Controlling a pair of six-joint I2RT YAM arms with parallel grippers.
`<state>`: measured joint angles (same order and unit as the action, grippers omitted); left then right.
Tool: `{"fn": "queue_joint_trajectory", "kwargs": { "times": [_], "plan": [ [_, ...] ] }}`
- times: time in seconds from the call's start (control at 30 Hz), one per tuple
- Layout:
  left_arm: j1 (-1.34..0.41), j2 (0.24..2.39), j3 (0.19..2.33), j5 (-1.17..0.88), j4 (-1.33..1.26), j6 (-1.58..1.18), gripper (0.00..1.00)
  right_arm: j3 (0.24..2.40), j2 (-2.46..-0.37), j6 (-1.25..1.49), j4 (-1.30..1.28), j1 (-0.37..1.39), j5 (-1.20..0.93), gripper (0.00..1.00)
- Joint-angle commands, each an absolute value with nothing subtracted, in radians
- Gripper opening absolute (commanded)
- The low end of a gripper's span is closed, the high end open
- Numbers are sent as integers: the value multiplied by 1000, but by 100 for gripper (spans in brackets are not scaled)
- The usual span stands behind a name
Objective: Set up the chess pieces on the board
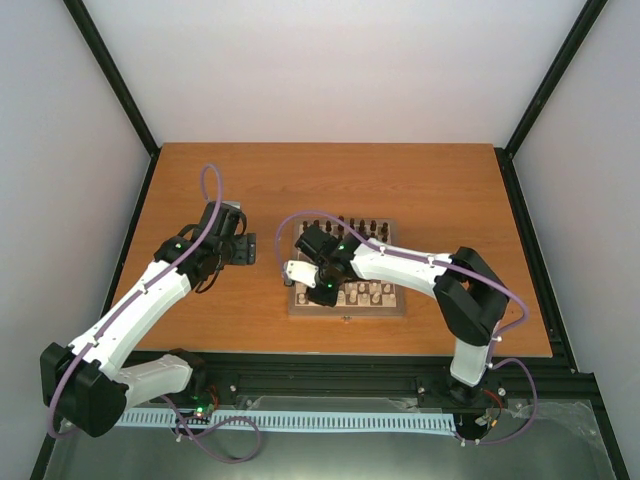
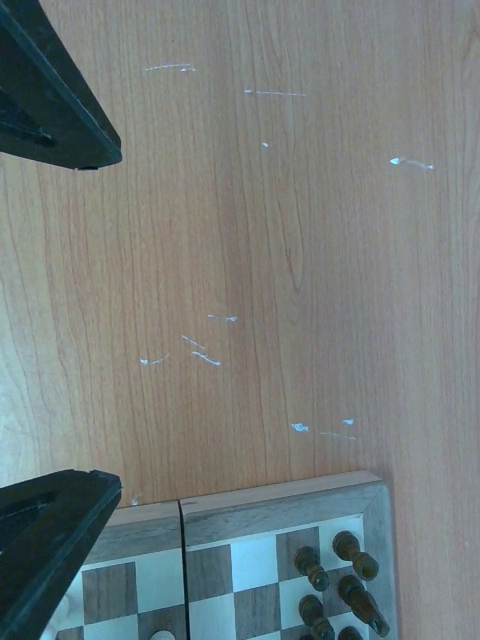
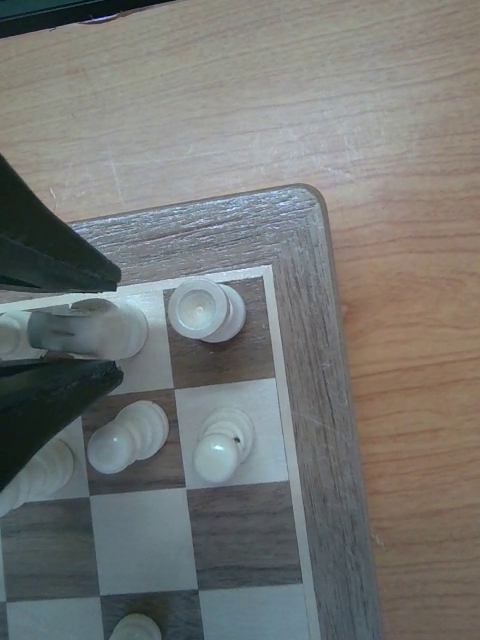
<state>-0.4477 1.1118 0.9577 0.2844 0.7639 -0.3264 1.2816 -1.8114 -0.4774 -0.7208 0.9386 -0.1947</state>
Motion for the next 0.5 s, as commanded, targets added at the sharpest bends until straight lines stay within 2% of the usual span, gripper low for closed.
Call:
{"fn": "queue_joint_trajectory", "kwargs": {
  "times": [0.0, 0.2, 0.47],
  "plan": [
    [-443, 1118, 961, 275, 766, -306, 84, 1282, -1833, -476, -719, 945, -207, 22],
    [-443, 1117, 962, 266, 765, -304, 84, 1324, -1777, -460, -754, 918, -248, 31],
    [-443, 1115, 961, 255, 763, -300, 84, 1390, -1754, -441, -753, 799, -217, 36]
  ]
}}
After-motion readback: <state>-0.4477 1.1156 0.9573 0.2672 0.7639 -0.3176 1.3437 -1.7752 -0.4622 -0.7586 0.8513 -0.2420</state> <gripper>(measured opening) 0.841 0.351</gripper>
